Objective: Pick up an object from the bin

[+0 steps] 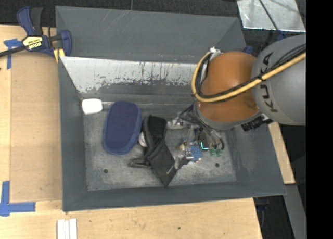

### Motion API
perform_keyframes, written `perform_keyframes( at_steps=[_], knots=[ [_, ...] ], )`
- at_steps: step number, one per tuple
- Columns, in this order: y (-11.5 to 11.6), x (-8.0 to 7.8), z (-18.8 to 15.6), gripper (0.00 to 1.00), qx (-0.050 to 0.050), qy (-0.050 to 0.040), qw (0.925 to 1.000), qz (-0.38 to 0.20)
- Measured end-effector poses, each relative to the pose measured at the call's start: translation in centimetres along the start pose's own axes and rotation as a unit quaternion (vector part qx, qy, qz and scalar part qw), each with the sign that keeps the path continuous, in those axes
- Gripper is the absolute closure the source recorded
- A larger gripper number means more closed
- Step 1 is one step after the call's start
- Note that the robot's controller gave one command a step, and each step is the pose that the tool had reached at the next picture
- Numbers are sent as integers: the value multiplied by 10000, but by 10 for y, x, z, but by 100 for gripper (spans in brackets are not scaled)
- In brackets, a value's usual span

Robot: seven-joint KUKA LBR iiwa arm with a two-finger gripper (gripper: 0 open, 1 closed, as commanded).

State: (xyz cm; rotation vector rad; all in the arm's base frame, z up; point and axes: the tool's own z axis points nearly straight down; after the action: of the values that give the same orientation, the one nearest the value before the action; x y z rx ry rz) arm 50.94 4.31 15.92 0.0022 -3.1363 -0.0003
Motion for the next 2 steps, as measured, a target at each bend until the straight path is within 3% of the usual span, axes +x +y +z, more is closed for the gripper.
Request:
perform_keyframes(
  at_steps=[1,2],
  knots=[
    [30,-4,38,0,10,-211,9942,-1053],
    [28,-22,37,0,40,-163,9571,-2892]
  ],
)
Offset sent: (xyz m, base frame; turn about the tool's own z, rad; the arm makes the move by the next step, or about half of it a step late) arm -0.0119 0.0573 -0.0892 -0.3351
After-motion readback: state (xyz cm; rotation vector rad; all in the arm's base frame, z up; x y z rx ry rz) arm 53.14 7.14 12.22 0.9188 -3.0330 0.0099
